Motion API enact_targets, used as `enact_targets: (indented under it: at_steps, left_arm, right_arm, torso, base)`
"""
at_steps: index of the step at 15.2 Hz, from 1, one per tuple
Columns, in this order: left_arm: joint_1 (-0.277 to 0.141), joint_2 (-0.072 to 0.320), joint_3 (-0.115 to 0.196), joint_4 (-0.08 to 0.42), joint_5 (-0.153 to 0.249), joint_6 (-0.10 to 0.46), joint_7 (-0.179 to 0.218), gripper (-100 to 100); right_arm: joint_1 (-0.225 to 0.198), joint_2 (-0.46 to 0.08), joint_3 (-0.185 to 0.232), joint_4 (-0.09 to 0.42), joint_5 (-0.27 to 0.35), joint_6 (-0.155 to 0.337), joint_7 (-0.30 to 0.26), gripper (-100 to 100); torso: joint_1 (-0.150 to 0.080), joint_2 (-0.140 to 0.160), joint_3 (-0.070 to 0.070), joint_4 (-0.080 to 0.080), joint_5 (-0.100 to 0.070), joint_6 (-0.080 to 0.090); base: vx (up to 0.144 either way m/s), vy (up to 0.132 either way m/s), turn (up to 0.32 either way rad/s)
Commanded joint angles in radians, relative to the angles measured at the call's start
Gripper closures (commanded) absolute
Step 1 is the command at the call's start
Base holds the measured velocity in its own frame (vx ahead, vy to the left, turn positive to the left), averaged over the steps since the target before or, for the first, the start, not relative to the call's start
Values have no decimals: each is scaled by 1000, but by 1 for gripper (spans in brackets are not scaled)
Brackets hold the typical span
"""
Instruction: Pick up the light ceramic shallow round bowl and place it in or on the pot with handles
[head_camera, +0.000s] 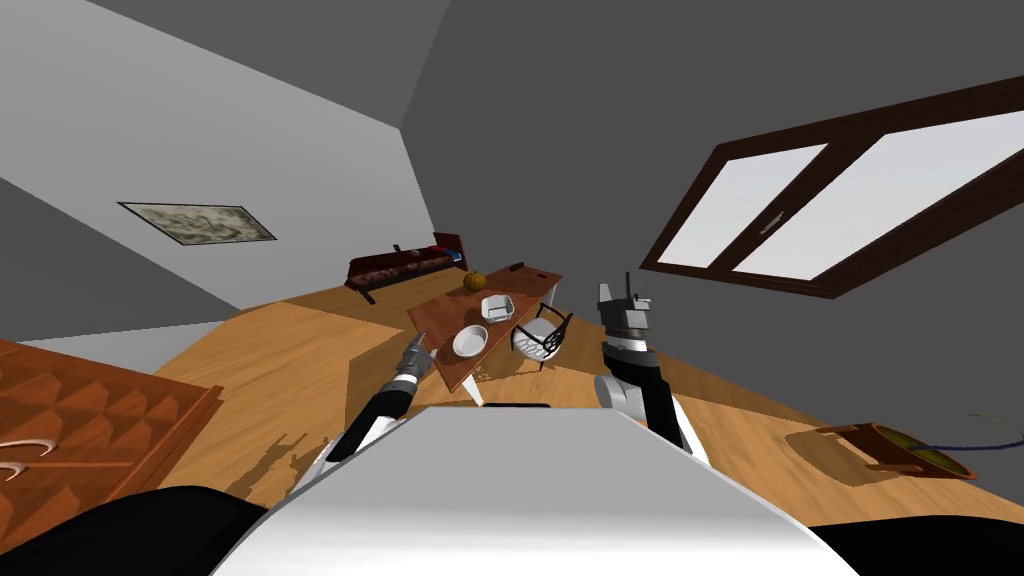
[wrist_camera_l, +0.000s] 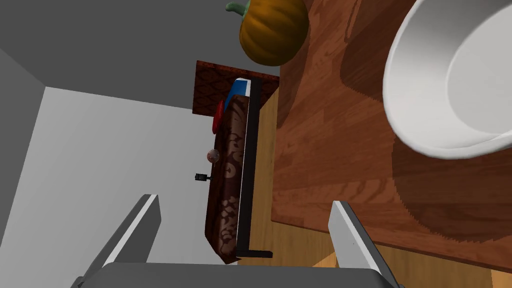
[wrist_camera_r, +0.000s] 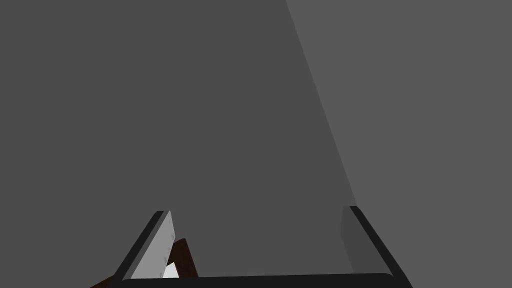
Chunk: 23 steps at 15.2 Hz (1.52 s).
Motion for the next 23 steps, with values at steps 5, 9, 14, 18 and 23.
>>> enact_targets:
  at_steps: [5,9,14,18,23]
  left_arm:
    - [28,-1,22,3,21,122,24,-100]
    - [48,-4,45,15,42,207,47,-100]
    - [65,-11,67,27,62,319,71,-100]
    - [73,-15,78,34,71,392,82,-100]
    - [87,-25,99,47,88,485,104,-100]
  right_arm:
    - [0,0,0,0,0,0,0,0]
    - [0,0,0,0,0,0,0,0]
    - [0,0,0,0,0,0,0,0]
    - [0,0,0,0,0,0,0,0]
    - [0,0,0,0,0,0,0,0]
  torso:
    - [0,-1,0,0,0,0]
    - [0,-1,0,0,0,0]
    - [-1,-2,-1,0,0,0]
    - [0,-1,0,0,0,0]
    - [0,-1,0,0,0,0]
  base:
    - [75,-61,-69]
    - [76,-51,-63]
    - [93,-66,-68]
    - [79,-48,-53]
    - [77,-47,-44]
